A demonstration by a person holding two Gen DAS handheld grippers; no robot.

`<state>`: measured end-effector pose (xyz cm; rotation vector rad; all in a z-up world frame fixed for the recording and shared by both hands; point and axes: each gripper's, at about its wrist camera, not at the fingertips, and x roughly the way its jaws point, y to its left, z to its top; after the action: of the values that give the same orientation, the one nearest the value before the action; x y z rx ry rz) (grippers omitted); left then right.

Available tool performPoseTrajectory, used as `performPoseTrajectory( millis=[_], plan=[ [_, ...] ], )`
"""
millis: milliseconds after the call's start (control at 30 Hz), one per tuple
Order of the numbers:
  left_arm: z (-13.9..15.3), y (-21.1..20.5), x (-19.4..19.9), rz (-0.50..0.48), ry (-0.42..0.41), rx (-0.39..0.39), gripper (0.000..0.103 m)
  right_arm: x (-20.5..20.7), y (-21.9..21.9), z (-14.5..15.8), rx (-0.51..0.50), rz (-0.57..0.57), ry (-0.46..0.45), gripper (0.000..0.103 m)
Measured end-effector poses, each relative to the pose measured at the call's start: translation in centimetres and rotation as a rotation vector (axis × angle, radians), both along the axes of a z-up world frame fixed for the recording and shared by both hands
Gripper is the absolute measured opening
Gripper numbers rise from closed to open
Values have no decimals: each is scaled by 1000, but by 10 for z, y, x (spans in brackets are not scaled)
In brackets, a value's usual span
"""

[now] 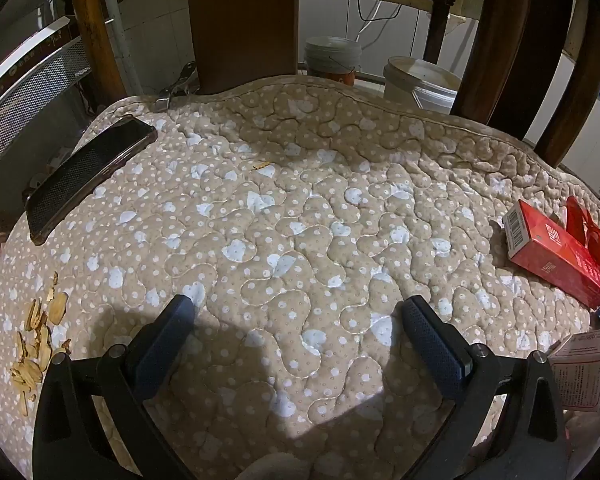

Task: Collect trash
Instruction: 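Move both tools over the table toward the pile of packaging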

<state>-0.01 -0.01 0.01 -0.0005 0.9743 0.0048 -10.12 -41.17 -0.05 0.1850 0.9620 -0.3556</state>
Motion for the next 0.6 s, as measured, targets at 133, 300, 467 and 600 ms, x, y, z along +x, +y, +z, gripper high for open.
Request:
performPoseTrajectory(
  millis=[133, 300, 467, 600],
  plan=[
    [0, 0, 0, 2, 1, -2, 103, 0, 0, 0, -1, 0, 1, 103],
    [1, 0, -2, 5, 3, 3, 103, -1, -2, 1, -1, -1, 0, 103],
    [0, -1, -8, -11, -4, -14, 103, 3, 1, 0, 41, -14, 47, 103],
    [11, 12, -13, -17, 0, -72, 103, 4, -1, 2, 54, -12, 95, 103]
  ],
)
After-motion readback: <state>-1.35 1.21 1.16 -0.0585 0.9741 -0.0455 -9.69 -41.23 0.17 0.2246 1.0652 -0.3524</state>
